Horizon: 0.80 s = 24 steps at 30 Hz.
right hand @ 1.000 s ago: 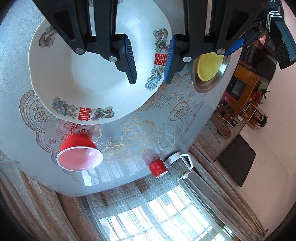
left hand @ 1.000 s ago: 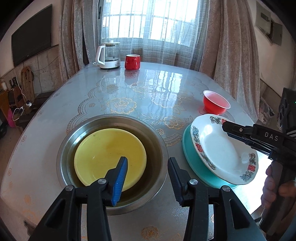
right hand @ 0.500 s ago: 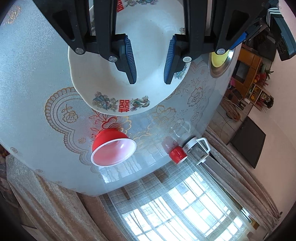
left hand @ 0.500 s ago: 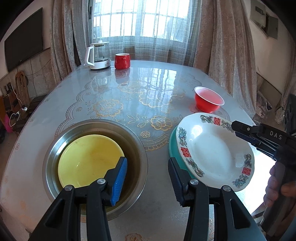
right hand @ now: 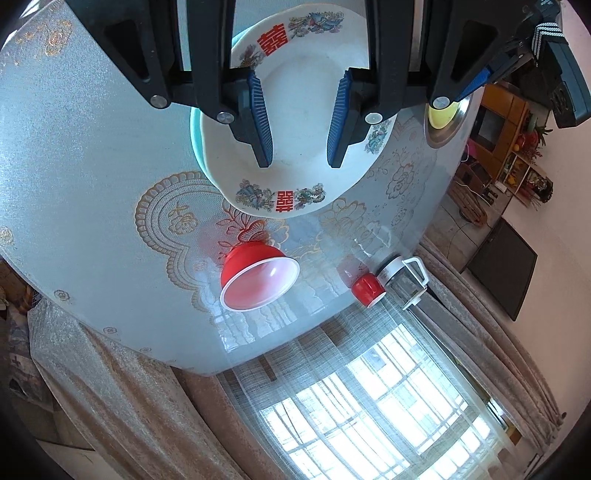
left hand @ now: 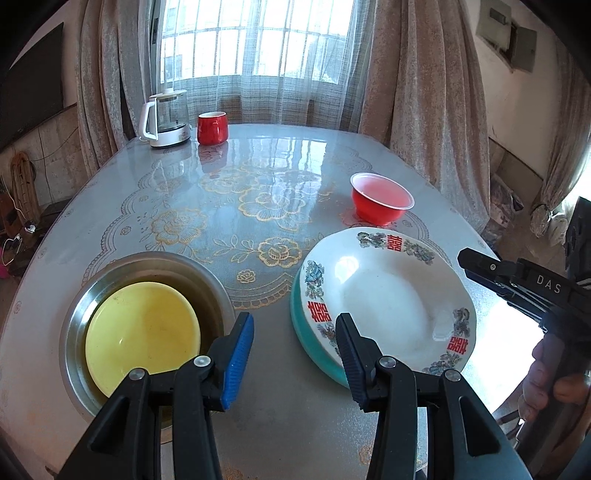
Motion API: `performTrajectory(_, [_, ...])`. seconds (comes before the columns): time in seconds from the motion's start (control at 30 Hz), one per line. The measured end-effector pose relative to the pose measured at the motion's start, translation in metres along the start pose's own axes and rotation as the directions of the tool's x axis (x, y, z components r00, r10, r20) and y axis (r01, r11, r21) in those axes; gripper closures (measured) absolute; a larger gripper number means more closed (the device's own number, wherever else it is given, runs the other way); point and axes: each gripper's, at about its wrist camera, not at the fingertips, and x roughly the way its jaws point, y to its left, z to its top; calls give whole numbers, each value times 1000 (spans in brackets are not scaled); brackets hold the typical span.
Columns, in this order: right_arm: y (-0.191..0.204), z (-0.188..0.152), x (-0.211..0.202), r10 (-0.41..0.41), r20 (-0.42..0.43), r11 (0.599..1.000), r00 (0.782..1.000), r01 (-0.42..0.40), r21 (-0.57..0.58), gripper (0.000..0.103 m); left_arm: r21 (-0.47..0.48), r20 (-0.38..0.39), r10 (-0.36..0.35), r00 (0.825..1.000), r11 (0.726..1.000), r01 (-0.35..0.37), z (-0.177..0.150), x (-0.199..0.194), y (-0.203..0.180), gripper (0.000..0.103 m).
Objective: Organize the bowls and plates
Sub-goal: 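Move the right gripper over the plate stack toward the red bowl, then lower the right gripper to the red bowl rim and grasp it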
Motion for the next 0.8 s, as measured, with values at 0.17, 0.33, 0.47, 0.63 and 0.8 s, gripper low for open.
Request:
performTrajectory(0.17, [-9,3,-2,-5,8,1000,1000,5,17,69,9,-4,-3,1000,1000,3,13,8,-8,56])
performTrajectory(0.33, [-16,7,1,-13,2,1000,1000,13,22,69,-5,-44,-4,999,1000,4,27,23,-12,56])
performTrajectory(0.47, [-23,13,3,-25,6,999,1000,25,25,69,-17,-85,-25,996,1000,24,35,39,-16,56])
performTrajectory(0.63, [-38,28,3,-45,17,998,999,44,45,69,-4,-78,-50,996,999,50,48,54,-26,56])
performTrajectory(0.8, [-48,48,10,-50,21,996,999,48,72,69,-22,-94,-107,990,994,106,67,73,-29,62])
